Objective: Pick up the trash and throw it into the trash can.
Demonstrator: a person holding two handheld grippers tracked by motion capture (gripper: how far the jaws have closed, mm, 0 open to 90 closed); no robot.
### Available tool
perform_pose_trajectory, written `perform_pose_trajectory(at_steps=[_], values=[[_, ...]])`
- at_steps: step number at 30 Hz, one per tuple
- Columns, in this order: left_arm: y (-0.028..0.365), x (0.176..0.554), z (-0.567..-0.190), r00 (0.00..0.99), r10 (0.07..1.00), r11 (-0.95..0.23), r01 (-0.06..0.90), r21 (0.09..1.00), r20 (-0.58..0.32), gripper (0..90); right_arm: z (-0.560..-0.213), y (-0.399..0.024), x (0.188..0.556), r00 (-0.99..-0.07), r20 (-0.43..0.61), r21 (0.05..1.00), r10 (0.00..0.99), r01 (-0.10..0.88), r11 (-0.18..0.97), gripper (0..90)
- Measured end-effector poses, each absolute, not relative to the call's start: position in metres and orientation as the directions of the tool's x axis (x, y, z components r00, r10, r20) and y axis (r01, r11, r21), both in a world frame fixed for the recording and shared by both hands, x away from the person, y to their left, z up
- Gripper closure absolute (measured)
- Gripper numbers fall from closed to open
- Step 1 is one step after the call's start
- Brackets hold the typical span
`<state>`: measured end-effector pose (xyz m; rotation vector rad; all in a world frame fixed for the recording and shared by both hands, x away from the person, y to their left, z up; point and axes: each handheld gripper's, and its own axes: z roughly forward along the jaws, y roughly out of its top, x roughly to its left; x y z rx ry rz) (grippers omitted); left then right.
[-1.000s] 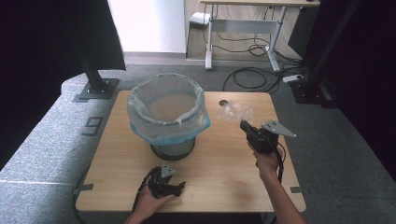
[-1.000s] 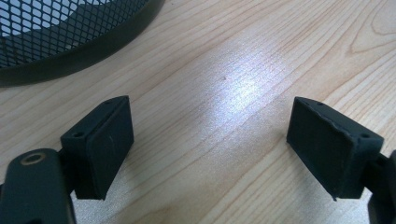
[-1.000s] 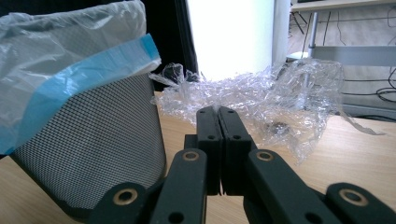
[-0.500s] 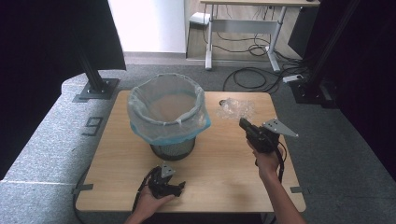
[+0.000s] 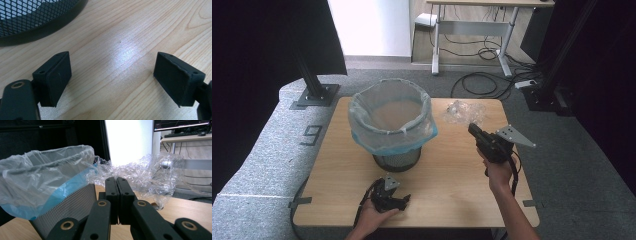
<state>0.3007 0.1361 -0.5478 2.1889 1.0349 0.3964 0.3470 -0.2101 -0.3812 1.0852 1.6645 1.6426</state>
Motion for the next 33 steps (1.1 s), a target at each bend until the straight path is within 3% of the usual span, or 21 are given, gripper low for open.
perform_pose_trajectory(at_steps=[21,33], values=[[0.136,0.301,-0.548,0.638,0.77,-0.457,0.565,0.687,-0.013,14.7,-0.364,-0.208,0.344,-0.547,0.171,0.984,0.82,0.138,-0.113,87.7],[0.135,0.301,-0.548,0.641,0.767,-0.458,0.563,0.688,-0.014,14.7,-0.33,-0.204,0.347,-0.536,0.179,0.984,0.825,0.105,-0.146,87.7]])
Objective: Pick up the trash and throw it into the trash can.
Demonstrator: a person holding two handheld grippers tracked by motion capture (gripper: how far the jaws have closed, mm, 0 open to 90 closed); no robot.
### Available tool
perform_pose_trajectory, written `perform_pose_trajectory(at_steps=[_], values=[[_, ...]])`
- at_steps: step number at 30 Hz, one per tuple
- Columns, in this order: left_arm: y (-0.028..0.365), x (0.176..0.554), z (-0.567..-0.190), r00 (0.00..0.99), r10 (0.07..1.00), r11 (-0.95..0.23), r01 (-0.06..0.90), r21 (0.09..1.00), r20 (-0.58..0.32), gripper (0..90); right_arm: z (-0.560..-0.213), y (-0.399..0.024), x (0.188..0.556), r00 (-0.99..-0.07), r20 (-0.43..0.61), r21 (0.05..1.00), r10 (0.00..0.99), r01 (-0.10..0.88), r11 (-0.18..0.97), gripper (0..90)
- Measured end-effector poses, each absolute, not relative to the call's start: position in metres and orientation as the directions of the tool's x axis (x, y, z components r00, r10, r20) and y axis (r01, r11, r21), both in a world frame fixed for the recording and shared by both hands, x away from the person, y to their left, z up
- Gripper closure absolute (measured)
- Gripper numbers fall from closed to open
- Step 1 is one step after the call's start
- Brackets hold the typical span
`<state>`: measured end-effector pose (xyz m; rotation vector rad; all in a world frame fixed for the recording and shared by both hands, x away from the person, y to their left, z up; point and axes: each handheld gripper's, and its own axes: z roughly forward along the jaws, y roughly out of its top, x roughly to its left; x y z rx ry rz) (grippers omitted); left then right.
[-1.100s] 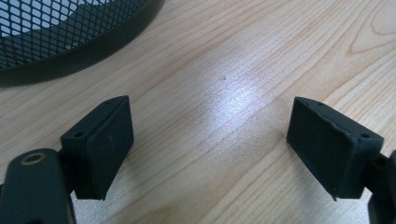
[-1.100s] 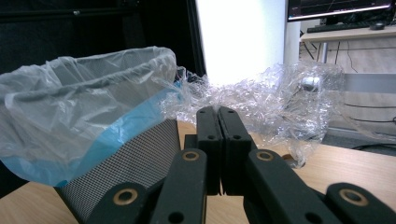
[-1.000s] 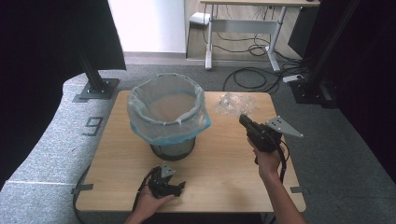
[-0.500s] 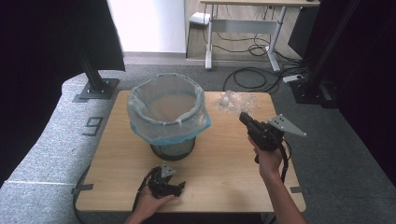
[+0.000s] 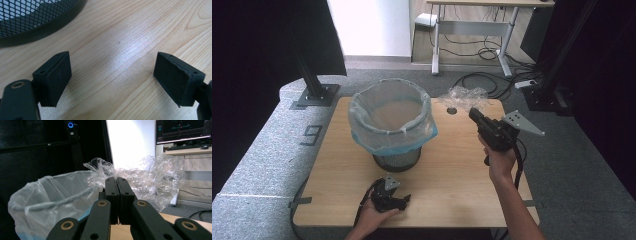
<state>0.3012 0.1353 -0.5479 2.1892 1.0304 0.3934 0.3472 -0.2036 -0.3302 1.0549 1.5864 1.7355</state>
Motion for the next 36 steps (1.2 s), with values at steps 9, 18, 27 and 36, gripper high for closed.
perform_pose_trajectory(at_steps=[9,18,27,36], values=[[0.135,0.301,-0.548,0.646,0.764,-0.461,0.559,0.689,-0.012,14.7,-0.312,-0.183,0.357,-0.548,0.162,0.987,0.821,0.095,-0.131,87.8],[0.133,0.3,-0.548,0.654,0.756,-0.47,0.553,0.688,-0.01,14.8,-0.309,-0.149,0.373,-0.579,0.154,0.988,0.8,0.115,-0.107,87.7],[0.132,0.3,-0.548,0.655,0.755,-0.472,0.552,0.687,-0.008,14.8,-0.305,-0.129,0.38,-0.61,0.164,0.986,0.775,0.121,-0.113,87.7],[0.132,0.3,-0.548,0.657,0.754,-0.473,0.552,0.687,-0.008,14.7,-0.304,-0.103,0.384,-0.635,0.116,0.991,0.764,0.126,-0.046,87.7]])
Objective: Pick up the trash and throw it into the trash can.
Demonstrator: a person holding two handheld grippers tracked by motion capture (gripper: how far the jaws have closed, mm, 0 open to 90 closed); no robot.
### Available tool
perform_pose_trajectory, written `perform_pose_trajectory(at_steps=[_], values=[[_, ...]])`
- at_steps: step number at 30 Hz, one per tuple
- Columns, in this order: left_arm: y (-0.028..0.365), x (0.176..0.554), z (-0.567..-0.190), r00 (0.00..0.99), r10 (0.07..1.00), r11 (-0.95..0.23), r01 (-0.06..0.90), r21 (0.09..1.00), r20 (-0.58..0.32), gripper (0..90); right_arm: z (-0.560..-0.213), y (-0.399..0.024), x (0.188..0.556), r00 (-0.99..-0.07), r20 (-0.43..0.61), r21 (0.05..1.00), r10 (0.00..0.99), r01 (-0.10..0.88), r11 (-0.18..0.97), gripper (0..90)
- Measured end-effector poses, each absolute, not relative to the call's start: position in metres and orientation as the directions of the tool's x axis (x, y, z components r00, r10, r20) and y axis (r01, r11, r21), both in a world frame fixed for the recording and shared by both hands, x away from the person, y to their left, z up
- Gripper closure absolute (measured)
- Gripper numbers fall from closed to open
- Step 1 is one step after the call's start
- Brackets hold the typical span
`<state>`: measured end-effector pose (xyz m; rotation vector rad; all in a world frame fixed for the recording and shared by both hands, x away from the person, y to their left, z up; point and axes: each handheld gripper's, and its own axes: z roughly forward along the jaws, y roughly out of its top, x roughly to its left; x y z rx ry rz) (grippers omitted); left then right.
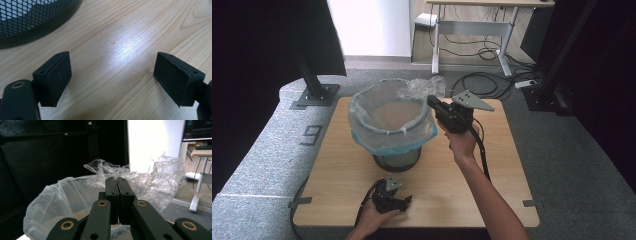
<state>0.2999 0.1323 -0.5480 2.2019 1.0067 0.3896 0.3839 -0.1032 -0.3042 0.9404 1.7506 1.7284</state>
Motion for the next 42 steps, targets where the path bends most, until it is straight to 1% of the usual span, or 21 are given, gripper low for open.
perform_pose_trajectory(at_steps=[13,23,25,26,27,28,29,30,31,32,34,42], values=[[0.132,0.3,-0.548,0.66,0.752,-0.475,0.55,0.687,-0.008,14.7,-0.305,-0.061,0.397,-0.668,0.099,0.988,0.738,0.153,0.006,87.7],[0.132,0.3,-0.548,0.661,0.75,-0.476,0.549,0.687,-0.009,14.7,-0.31,-0.049,0.406,-0.679,0.126,0.983,0.724,0.185,0.003,87.6],[0.132,0.3,-0.548,0.661,0.75,-0.476,0.549,0.687,-0.008,14.7,-0.311,-0.048,0.407,-0.681,0.131,0.981,0.72,0.194,0.005,86.3],[0.132,0.3,-0.548,0.661,0.75,-0.476,0.549,0.687,-0.008,14.7,-0.312,-0.047,0.408,-0.685,0.134,0.98,0.716,0.198,0.007,82.8],[0.132,0.3,-0.548,0.661,0.75,-0.476,0.549,0.687,-0.008,14.7,-0.313,-0.046,0.409,-0.691,0.136,0.979,0.71,0.204,0.011,76.1],[0.132,0.3,-0.548,0.662,0.75,-0.476,0.549,0.687,-0.008,14.7,-0.314,-0.045,0.41,-0.697,0.131,0.976,0.705,0.216,0.032,64.0],[0.132,0.3,-0.548,0.662,0.75,-0.476,0.549,0.687,-0.008,14.7,-0.316,-0.044,0.411,-0.684,0.123,0.973,0.719,0.225,0.048,54.3],[0.132,0.3,-0.548,0.661,0.75,-0.476,0.549,0.687,-0.008,14.7,-0.318,-0.042,0.41,-0.649,0.104,0.969,0.754,0.236,0.069,43.1],[0.132,0.3,-0.548,0.662,0.75,-0.476,0.549,0.687,-0.008,14.7,-0.32,-0.04,0.409,-0.618,0.072,0.966,0.783,0.24,0.101,35.7],[0.132,0.3,-0.548,0.662,0.75,-0.476,0.548,0.687,-0.008,14.7,-0.322,-0.04,0.408,-0.59,0.035,0.958,0.807,0.25,0.141,32.9],[0.132,0.3,-0.548,0.662,0.75,-0.476,0.548,0.687,-0.009,14.8,-0.323,-0.041,0.407,-0.566,0.004,0.949,0.824,0.263,0.175,30.7],[0.132,0.299,-0.548,0.663,0.748,-0.478,0.547,0.687,-0.008,14.7,-0.321,-0.062,0.396,-0.532,-0.011,0.952,0.846,0.252,0.171,27.2]])
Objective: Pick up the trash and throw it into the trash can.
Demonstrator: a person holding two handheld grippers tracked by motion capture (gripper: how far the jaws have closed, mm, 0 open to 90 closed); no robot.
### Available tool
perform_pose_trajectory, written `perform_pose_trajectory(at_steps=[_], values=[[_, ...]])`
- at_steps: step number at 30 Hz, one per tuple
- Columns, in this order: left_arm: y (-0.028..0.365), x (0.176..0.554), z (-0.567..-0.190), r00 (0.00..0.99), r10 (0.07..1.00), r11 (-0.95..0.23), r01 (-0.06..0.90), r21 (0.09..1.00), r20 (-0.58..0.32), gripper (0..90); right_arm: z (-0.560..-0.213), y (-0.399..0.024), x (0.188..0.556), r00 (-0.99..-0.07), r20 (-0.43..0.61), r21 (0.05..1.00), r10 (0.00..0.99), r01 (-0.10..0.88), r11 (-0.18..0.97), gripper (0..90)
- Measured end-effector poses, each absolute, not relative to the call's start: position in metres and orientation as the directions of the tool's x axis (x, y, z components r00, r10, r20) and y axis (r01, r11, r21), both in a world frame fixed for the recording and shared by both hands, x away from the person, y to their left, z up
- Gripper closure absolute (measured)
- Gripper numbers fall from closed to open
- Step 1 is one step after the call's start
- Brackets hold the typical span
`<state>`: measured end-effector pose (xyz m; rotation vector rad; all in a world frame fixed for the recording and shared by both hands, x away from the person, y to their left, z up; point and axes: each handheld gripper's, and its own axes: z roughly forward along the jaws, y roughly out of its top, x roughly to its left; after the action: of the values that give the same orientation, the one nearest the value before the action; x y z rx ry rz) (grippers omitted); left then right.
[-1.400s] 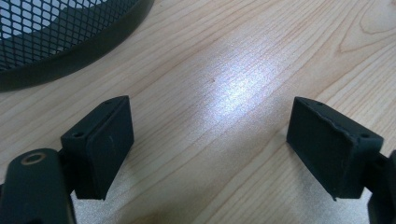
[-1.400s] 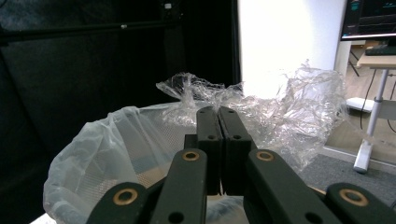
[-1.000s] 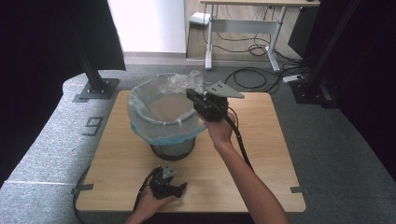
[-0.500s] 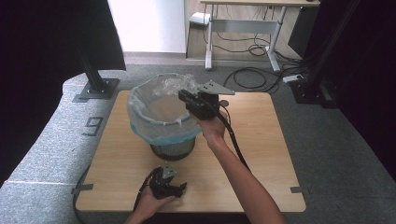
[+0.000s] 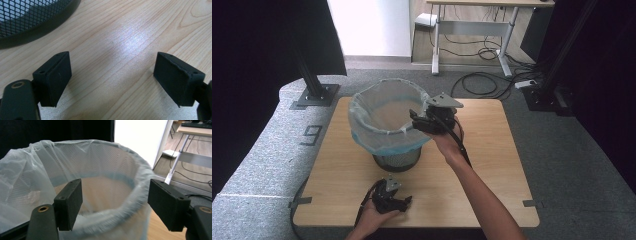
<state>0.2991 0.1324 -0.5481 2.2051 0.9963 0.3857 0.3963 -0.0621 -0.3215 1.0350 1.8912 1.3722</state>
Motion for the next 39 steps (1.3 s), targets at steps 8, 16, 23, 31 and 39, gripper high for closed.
perform_pose_trajectory(at_steps=[8,16,23,31,39], values=[[0.132,0.299,-0.548,0.664,0.748,-0.478,0.548,0.687,-0.009,14.8,-0.325,-0.094,0.382,-0.532,-0.008,0.958,0.846,0.24,0.16,26.4],[0.132,0.299,-0.548,0.663,0.748,-0.476,0.548,0.687,-0.011,14.8,-0.348,-0.133,0.366,-0.51,-0.003,0.96,0.86,0.238,0.145,25.9],[0.132,0.299,-0.548,0.661,0.751,-0.471,0.549,0.691,-0.013,14.8,-0.379,-0.167,0.358,-0.484,0.064,0.952,0.873,0.292,0.092,25.9],[0.132,0.299,-0.548,0.661,0.75,-0.472,0.549,0.69,-0.013,14.7,-0.417,-0.195,0.352,-0.442,0.077,0.934,0.894,0.346,0.09,25.9],[0.132,0.299,-0.548,0.661,0.75,-0.472,0.549,0.69,-0.013,14.8,-0.441,-0.212,0.351,-0.414,0.081,0.915,0.907,0.391,0.097,26.0]])
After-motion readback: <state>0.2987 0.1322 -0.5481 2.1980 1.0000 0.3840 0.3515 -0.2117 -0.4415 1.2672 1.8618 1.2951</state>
